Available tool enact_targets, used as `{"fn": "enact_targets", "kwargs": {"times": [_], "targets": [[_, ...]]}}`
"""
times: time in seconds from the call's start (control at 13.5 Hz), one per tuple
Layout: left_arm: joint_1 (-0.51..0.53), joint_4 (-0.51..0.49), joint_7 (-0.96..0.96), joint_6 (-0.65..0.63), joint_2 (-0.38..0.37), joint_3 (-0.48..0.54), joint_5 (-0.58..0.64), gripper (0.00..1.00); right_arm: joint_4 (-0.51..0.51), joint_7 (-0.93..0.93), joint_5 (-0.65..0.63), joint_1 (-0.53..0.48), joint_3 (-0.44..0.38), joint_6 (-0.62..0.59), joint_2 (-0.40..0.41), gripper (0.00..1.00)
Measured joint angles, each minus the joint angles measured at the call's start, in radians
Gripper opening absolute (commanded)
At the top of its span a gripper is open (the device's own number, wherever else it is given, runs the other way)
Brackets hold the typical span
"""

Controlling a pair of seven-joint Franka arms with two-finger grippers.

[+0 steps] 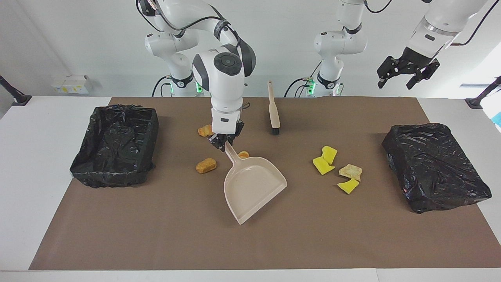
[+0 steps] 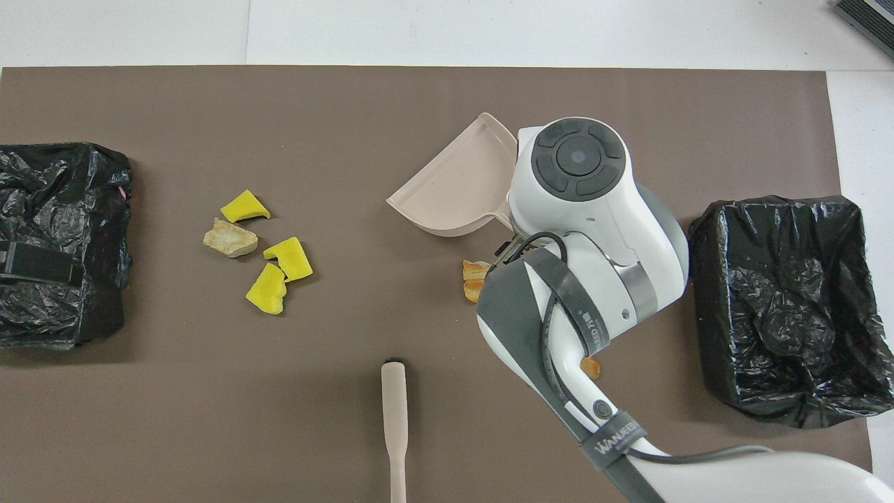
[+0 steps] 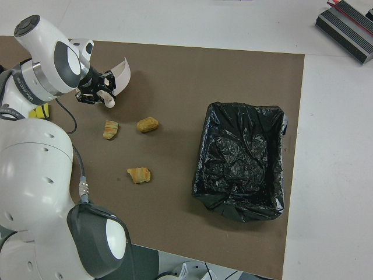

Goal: Sweep and dump trash in bin

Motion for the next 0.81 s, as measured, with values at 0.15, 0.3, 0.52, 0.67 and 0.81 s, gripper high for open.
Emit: {"fn": "enact_targets", "kwargs": {"times": [0.15, 0.3, 0.52, 0.67, 0.81], "targets": [[0.000, 0.000, 0.000, 0.000, 0.000, 0.000, 0.000, 1.00, -0.030, -0.203, 0.001, -0.046, -0.001, 0.057, 0.000, 0.00], [0.000, 0.000, 0.000, 0.000, 0.000, 0.000, 0.000, 1.00, -0.083, -0.372, 0.002, -0.091, -0.001, 0.178, -0.002, 0.00], [0.000, 0.000, 0.000, 0.000, 0.000, 0.000, 0.000, 1.00, -0.167, -0.442, 0.003, -0.103, 0.003, 0.320, 0.002, 0.00], [0.000, 0.000, 0.000, 0.000, 0.000, 0.000, 0.000, 1.00, -0.197, -0.444, 0.003, -0.085, 0.007, 0.373, 0.017, 0.00], [0.000, 0.000, 0.000, 0.000, 0.000, 0.000, 0.000, 1.00, -0.208, -0.446, 0.003, -0.073, 0.007, 0.397, 0.032, 0.00]]}}
